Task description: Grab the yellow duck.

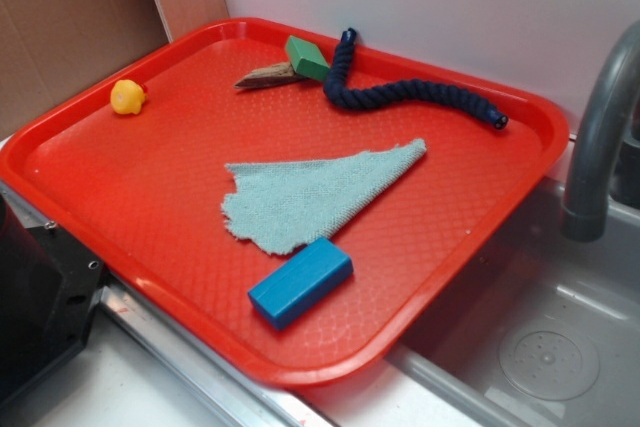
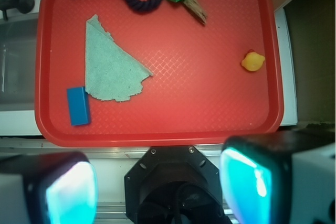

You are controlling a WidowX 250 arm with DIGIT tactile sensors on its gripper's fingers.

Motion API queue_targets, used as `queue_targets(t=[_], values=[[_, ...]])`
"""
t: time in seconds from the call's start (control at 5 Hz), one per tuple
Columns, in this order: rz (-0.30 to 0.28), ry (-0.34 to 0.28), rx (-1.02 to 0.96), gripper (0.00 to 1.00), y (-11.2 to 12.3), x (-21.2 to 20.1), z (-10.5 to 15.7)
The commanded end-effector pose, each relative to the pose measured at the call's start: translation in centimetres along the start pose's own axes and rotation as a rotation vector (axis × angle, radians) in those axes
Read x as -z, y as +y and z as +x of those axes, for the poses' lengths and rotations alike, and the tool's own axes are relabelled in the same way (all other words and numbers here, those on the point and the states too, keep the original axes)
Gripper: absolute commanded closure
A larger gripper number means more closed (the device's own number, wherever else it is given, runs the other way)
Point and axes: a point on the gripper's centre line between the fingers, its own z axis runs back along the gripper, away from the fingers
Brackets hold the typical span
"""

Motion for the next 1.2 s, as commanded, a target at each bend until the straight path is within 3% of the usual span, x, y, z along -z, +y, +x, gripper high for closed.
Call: queue_targets(t=[0.0, 0.2, 0.4, 0.6, 0.8, 1.0], values=[[0.000, 0.000, 0.000, 0.00, 0.0, 0.0, 0.0], [0.023, 0.062, -0.171, 0.00, 3.4, 5.1, 3.2], [-0.014, 0.087, -0.341, 0.00, 5.7, 7.4, 4.8], [-0.053, -0.044, -0.583, 0.00, 8.1, 9.3, 5.5], [0.017, -0.146, -0.821, 0.00, 11.3, 11.9, 7.0], [0.031, -0.111, -0.972, 0.00, 13.6, 14.4, 8.1]])
